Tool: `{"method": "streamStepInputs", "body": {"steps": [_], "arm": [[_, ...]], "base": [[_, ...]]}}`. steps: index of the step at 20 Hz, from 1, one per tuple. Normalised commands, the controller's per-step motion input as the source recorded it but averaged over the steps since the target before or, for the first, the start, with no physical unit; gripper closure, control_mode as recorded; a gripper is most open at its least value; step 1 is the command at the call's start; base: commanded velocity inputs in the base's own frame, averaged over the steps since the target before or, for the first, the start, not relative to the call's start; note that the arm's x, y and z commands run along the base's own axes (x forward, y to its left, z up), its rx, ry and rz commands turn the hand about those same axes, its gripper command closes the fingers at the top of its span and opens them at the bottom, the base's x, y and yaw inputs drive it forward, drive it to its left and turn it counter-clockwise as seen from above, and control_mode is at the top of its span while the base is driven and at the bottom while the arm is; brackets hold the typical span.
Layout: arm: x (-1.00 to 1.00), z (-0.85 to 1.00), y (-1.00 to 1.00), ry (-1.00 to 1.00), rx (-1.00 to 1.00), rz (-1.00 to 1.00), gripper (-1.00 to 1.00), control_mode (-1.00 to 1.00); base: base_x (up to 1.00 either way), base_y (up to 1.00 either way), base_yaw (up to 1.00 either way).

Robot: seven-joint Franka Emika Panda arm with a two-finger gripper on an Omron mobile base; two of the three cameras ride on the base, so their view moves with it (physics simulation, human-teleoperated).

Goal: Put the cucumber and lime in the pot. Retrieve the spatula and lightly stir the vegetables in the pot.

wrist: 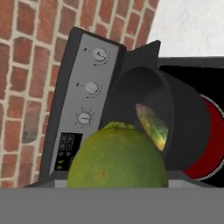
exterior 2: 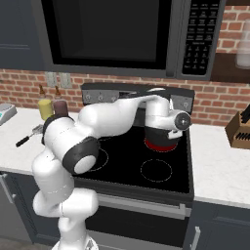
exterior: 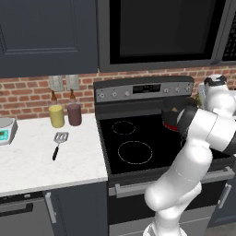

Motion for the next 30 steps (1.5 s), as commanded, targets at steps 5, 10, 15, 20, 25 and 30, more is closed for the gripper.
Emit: {"method": "streamStepInputs", "body": {"steps": [5, 10, 15, 20, 25, 30], "arm": [[0.37, -0.24, 0.00, 0.00, 0.00, 0.03, 1.00, -1.00], [0.33, -0.12, 0.00, 0.00, 0.00, 0.05, 1.00, -1.00], [0.18, -0.10, 0.00, 0.00, 0.00, 0.06, 1.00, -1.00], [0.27, -0.05, 0.08, 0.00, 0.00, 0.04, 1.00, -1.00], [0.24, -0.02, 0.21, 0.00, 0.00, 0.03, 1.00, -1.00], [0.14, -0.10, 0.29, 0.00, 0.00, 0.01, 1.00, -1.00]], "base": [[0.00, 0.00, 0.00], [0.00, 0.00, 0.00], [0.00, 0.00, 0.00], [0.00, 0.00, 0.00], [0.00, 0.00, 0.00], [0.00, 0.00, 0.00]]}}
